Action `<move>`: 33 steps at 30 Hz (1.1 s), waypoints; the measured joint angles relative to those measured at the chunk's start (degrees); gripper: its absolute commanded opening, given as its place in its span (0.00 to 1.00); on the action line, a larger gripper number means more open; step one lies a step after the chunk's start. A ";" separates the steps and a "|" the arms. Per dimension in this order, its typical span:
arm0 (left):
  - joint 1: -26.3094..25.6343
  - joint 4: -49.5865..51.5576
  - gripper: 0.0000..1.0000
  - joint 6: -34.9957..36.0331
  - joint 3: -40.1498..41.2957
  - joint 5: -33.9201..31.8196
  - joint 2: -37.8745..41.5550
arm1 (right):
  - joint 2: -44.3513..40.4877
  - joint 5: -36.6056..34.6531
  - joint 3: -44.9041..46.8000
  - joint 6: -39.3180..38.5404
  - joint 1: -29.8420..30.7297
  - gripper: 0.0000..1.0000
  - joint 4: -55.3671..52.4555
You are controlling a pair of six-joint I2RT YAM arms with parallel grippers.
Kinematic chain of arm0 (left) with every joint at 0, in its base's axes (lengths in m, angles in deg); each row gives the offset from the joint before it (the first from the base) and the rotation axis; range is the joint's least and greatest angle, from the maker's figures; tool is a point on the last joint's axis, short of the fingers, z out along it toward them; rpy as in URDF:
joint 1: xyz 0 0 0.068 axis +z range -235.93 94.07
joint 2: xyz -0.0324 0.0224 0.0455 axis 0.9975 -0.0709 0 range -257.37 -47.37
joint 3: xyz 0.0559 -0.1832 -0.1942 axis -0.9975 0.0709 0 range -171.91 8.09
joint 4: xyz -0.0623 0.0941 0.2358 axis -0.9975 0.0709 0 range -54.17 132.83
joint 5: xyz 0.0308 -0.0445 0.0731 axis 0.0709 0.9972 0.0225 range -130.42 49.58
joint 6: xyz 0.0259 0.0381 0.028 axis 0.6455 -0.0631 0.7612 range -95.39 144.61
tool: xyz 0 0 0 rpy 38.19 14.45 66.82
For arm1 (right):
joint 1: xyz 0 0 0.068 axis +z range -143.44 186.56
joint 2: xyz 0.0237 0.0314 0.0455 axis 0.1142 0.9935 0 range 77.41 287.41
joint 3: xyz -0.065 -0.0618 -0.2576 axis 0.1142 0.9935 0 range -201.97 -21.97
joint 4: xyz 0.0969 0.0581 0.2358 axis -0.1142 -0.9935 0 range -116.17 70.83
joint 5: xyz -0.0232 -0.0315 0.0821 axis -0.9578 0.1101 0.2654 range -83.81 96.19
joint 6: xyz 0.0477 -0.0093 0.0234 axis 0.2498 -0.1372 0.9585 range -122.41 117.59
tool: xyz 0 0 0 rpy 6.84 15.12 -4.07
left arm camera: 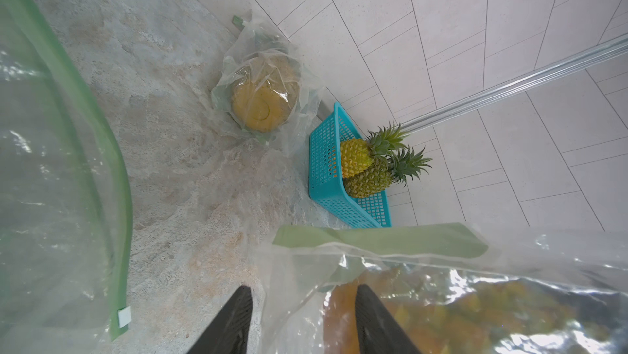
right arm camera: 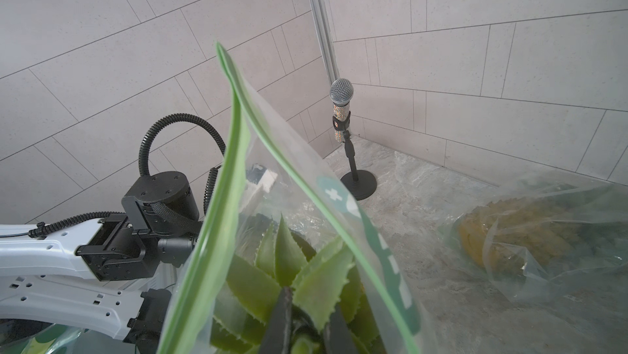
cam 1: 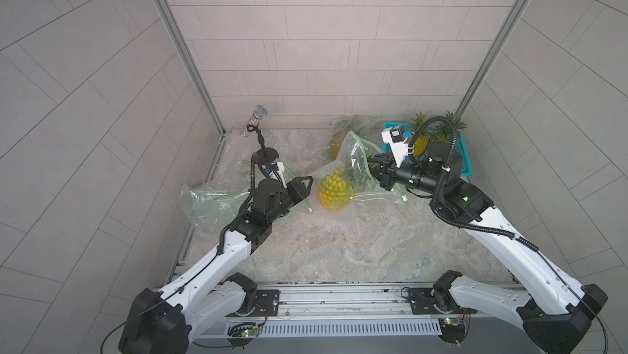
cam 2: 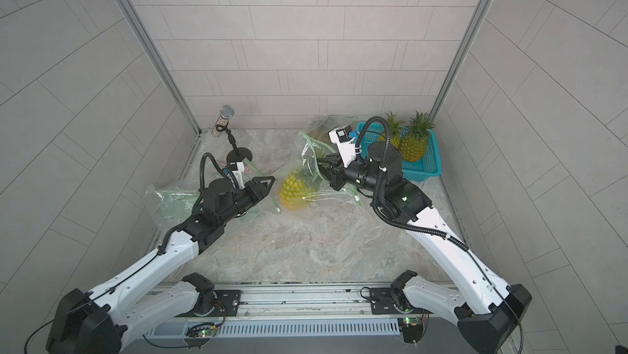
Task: Open the zip-top bag and take out the pineapple
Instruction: Pick up the pineapple from the zipper food storage bag.
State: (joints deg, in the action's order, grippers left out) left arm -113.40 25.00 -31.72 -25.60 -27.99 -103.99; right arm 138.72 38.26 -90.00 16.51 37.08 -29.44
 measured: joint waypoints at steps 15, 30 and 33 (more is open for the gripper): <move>-0.96 -6.69 0.00 -2.56 1.14 3.58 -4.09 | -0.02 0.00 0.00 0.42 0.00 0.00 0.20; -0.96 8.17 0.00 9.62 1.51 -7.76 7.28 | -2.03 -2.38 0.87 -0.24 0.00 0.00 0.76; -0.96 11.02 0.00 13.42 1.53 -9.46 8.37 | -3.34 -3.10 1.92 -0.26 0.00 0.00 1.70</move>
State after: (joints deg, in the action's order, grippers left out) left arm -114.36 36.01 -18.30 -24.07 -37.46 -95.62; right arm 135.38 35.16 -88.08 16.24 37.08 -27.73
